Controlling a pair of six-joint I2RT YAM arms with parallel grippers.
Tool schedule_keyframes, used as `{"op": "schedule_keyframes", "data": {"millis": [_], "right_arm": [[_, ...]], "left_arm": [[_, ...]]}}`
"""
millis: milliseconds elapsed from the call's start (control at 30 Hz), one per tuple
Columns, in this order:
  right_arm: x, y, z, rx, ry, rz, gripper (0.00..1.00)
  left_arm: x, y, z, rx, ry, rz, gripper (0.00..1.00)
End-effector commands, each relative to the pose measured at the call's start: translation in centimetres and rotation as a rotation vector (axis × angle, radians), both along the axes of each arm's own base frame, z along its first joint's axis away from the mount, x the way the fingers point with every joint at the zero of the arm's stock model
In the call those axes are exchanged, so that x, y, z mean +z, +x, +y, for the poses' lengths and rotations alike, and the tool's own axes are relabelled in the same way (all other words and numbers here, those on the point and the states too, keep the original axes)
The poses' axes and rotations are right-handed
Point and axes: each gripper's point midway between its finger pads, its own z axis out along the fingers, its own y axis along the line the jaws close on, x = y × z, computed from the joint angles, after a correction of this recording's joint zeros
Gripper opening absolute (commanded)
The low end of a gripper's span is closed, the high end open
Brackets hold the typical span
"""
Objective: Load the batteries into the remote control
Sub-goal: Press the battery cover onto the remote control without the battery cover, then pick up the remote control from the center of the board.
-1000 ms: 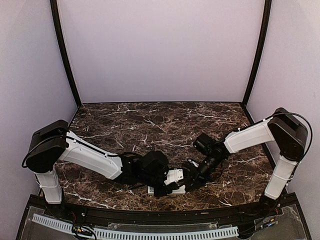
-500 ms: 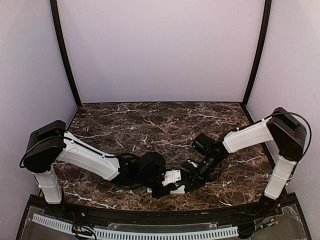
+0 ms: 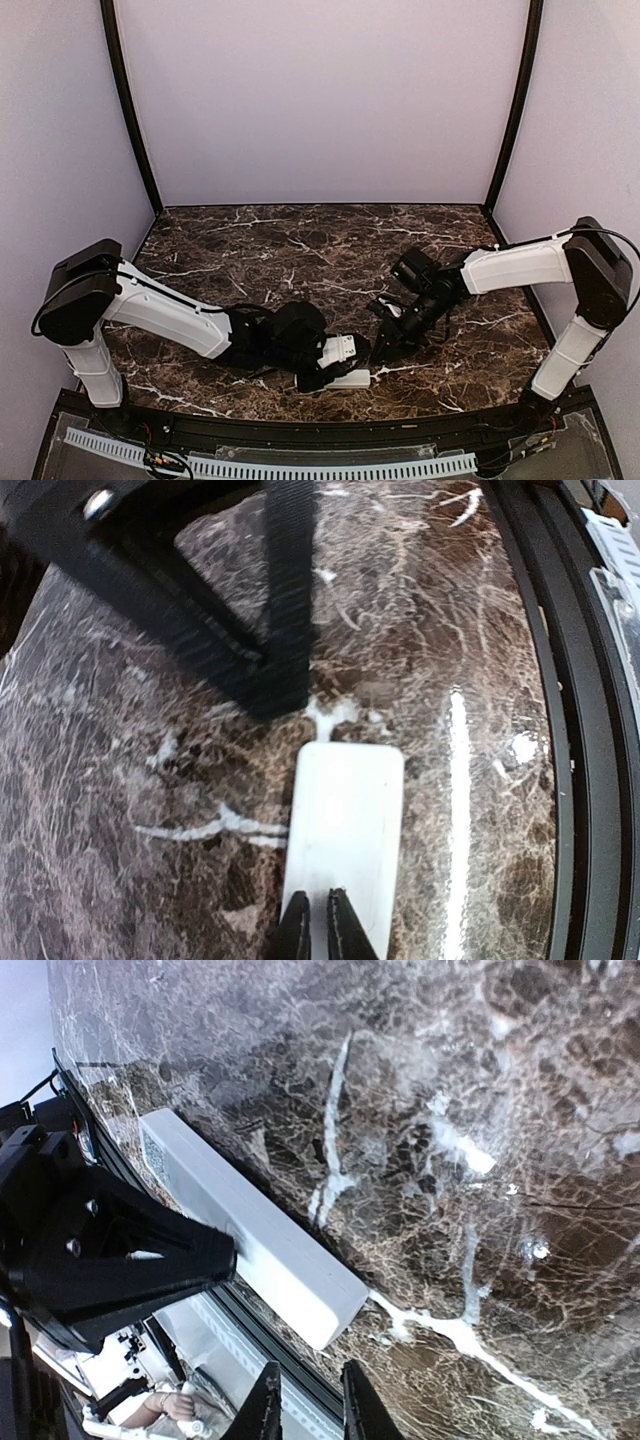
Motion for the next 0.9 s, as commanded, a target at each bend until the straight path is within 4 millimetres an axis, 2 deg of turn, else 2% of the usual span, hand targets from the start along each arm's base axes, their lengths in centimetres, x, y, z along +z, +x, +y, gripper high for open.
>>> {"op": "schedule_keyframes", "data": {"millis": [0,100,133,167,200,233,267,300,333,367,400,433,467,500,533,567,633,767,867], "right_arm": [[1.6,1.1,-0.1,0.038,0.007,-0.09,0.23],[2.4,2.4,-0.2,0.069,-0.029,-0.168,0.24],[2.5,2.9,-0.3,0.081,-0.057,-0.192,0.25],[2.6,3.4,-0.2,0.099,-0.075,-0.214,0.27],[2.8,3.8,0.1,0.121,-0.085,-0.236,0.29],[3.1,3.7,0.7,0.163,-0.083,-0.263,0.31],[3.5,3.6,1.6,0.21,-0.074,-0.299,0.35],[3.8,3.4,2.4,0.259,-0.066,-0.336,0.39],[4.1,3.1,3.2,0.311,-0.059,-0.377,0.44],[4.4,3.1,4.0,0.362,-0.051,-0.434,0.49],[4.5,2.9,4.7,0.401,-0.048,-0.468,0.55],[4.4,2.7,5.3,0.438,-0.048,-0.498,0.62],[4.3,2.6,5.9,0.471,-0.05,-0.526,0.67],[4.0,2.2,6.5,0.516,-0.052,-0.548,0.72],[3.8,1.8,7.3,0.564,-0.056,-0.567,0.75],[3.0,1.3,7.8,0.608,-0.074,-0.574,0.78],[2.0,0.4,8.6,0.713,-0.107,-0.626,0.8],[-0.1,-0.6,9.4,0.827,-0.168,-0.684,0.81],[-1.7,-0.7,9.6,0.87,-0.221,-0.674,0.81]], "left_arm": [[2.9,1.2,1.5,0.063,-0.007,-0.028,0.1],[6.3,2.4,1.7,0.114,-0.09,-0.055,0.23],[8.2,2.9,1.8,0.133,-0.136,-0.073,0.26],[8.9,3.5,2.2,0.167,-0.157,-0.068,0.36],[10.9,4.0,2.6,0.195,-0.21,-0.086,0.4],[11.3,5.0,3.4,0.258,-0.228,-0.079,0.47],[13.3,6.2,4.3,0.329,-0.278,-0.113,0.5],[13.4,7.2,5.6,0.404,-0.293,-0.1,0.57],[15.2,8.2,6.9,0.48,-0.337,-0.13,0.63],[15.1,9.0,8.3,0.551,-0.348,-0.112,0.66],[16.9,9.6,9.7,0.615,-0.391,-0.137,0.7],[16.8,9.8,10.9,0.664,-0.402,-0.132,0.71],[18.3,10.1,12.2,0.714,-0.441,-0.158,0.74],[18.0,10.2,13.2,0.751,-0.449,-0.156,0.75],[19.2,10.3,14.3,0.791,-0.483,-0.179,0.76],[19.5,10.3,15.2,0.815,-0.5,-0.182,0.77],[19.9,10.5,16.7,0.869,-0.516,-0.208,0.78],[20.4,10.4,18.0,0.895,-0.53,-0.232,0.78],[20.5,10.3,18.1,0.885,-0.53,-0.247,0.78]]}}
